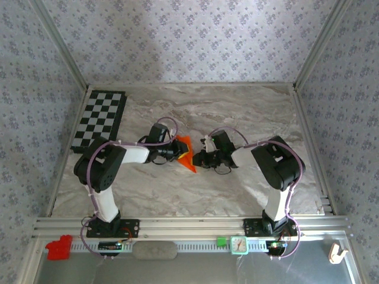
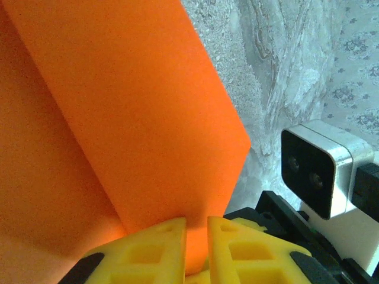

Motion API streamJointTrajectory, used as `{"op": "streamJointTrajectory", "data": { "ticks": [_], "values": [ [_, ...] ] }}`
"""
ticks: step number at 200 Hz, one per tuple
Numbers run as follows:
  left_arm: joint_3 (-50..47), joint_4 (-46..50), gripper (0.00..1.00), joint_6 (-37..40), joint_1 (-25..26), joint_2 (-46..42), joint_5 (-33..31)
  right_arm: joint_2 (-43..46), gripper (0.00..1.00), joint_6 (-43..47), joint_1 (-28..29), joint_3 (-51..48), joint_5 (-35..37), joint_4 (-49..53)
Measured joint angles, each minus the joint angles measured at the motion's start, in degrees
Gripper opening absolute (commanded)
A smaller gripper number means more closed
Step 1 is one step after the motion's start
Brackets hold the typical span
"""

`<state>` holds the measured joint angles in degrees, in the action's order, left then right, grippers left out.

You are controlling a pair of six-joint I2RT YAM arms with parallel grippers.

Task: Fold a paper plane with a square sheet of paper (pick it up from the middle)
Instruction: Fourth fold the wing at the center of the table.

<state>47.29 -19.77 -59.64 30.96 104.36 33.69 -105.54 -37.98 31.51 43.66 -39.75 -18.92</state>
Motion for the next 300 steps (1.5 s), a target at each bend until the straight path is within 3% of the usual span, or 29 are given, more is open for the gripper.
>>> {"op": "streamJointTrajectory", "data": {
  "ticks": [121,300],
  "values": [
    [-0.8,-0.4,0.18,-0.4,-0.7,0.4,-0.1,-0.7,0.06,-0.6,-0.4,1.5,0.1,3.0],
    [-1.2,-3.2,0.17,-0.9,-1.1,2.9,0.6,-1.4,0.09,-1.7,-0.8,2.7,-0.8,5.0]
  ]
}}
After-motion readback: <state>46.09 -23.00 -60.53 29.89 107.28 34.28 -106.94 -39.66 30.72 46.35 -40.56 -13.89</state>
